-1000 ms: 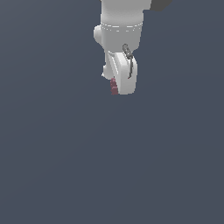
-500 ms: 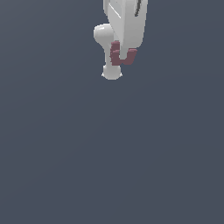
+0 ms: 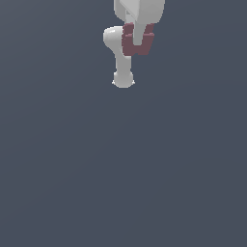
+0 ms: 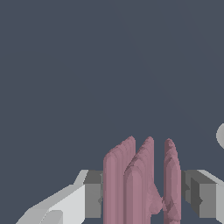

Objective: Pick up the object and move it to a goal position.

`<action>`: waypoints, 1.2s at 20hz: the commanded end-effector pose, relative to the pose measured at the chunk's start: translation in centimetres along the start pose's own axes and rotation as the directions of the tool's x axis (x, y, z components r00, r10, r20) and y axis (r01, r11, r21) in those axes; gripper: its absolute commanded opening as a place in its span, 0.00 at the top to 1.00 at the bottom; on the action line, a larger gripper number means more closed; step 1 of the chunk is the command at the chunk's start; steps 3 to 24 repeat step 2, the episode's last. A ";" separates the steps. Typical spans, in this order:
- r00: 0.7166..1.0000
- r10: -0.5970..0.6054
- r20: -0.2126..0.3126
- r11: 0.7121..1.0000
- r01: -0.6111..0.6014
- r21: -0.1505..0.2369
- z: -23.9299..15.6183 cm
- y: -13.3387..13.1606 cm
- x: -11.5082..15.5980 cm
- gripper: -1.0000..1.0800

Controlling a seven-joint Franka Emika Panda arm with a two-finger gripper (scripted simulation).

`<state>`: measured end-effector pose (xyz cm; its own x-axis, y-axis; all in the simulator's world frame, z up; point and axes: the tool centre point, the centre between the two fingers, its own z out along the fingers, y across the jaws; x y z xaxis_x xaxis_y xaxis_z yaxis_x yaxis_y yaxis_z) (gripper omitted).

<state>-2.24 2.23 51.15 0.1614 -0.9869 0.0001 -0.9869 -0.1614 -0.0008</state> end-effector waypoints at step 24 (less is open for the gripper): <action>1.000 0.000 0.000 1.000 0.000 -0.001 -0.3 0.0 0.0 1.00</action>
